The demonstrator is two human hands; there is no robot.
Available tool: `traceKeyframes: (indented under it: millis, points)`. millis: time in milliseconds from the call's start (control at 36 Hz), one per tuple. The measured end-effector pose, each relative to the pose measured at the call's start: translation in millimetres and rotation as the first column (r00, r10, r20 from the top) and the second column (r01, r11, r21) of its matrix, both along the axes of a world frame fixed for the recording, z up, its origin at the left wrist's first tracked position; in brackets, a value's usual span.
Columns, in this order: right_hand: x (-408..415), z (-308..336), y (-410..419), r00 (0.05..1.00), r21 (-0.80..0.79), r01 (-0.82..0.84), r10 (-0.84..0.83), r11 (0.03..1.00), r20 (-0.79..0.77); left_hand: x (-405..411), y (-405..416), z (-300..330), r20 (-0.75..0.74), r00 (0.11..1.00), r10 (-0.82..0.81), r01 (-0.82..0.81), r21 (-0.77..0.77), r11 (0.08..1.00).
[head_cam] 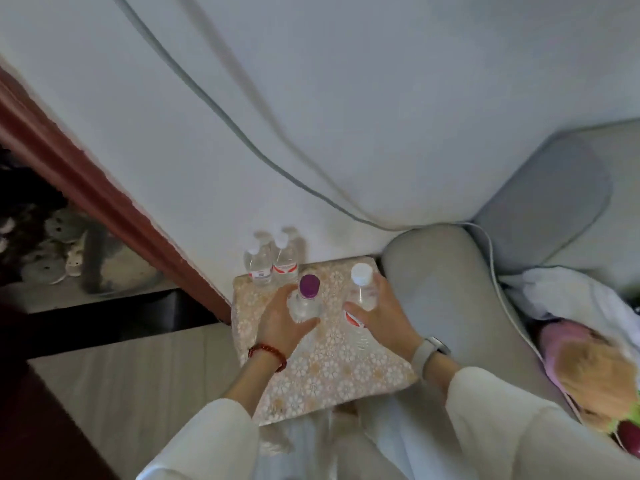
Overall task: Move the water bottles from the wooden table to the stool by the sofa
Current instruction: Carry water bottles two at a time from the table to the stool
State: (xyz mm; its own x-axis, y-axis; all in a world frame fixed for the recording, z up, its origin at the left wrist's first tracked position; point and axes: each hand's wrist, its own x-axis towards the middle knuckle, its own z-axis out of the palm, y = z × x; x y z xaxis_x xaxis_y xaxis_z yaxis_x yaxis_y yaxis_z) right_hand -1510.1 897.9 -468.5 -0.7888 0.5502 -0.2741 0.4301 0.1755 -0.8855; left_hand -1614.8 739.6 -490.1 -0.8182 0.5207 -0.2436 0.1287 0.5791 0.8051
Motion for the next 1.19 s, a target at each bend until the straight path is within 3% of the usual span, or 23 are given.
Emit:
traceKeyframes:
  millis: [167, 361, 500, 722, 833, 1028, 1194]
  points:
    - [-45, -50, 65, 0.989, 0.094, -0.099, 0.088, 0.991, 0.119, -35, 70, -45, -0.088, 0.996, 0.002, -0.013, -0.122, 0.992]
    - [-76, -100, 103, 0.989, 0.032, -0.114, 0.110, 0.993, 0.094, -59, 128, -91, -0.120, 0.993, 0.015, -0.021, -0.048, 0.999]
    - [-91, -118, 115, 0.988, 0.002, -0.130, 0.130, 0.991, 0.083, -65, 140, -110, -0.063, 0.995, 0.082, -0.086, -0.060, 0.995]
    - [-103, -126, 111, 0.992, -0.002, -0.051, 0.051, 0.999, 0.116, -63, 143, -105, -0.031, 0.984, 0.176, -0.178, -0.099, 0.979]
    - [-105, -121, 110, 0.990, -0.029, 0.008, -0.004, 1.000, 0.140, -69, 142, -94, -0.125, 0.972, 0.199, -0.216, -0.143, 0.966]
    - [-108, -118, 105, 0.991, -0.009, 0.031, -0.029, 0.999, 0.132, -77, 145, -85, -0.290, 0.957, 0.019, -0.114, -0.314, 0.943]
    - [-125, -119, 101, 0.995, -0.015, 0.017, -0.016, 1.000, 0.095, -85, 146, -86, -0.314, 0.949, 0.021, -0.121, -0.305, 0.945]
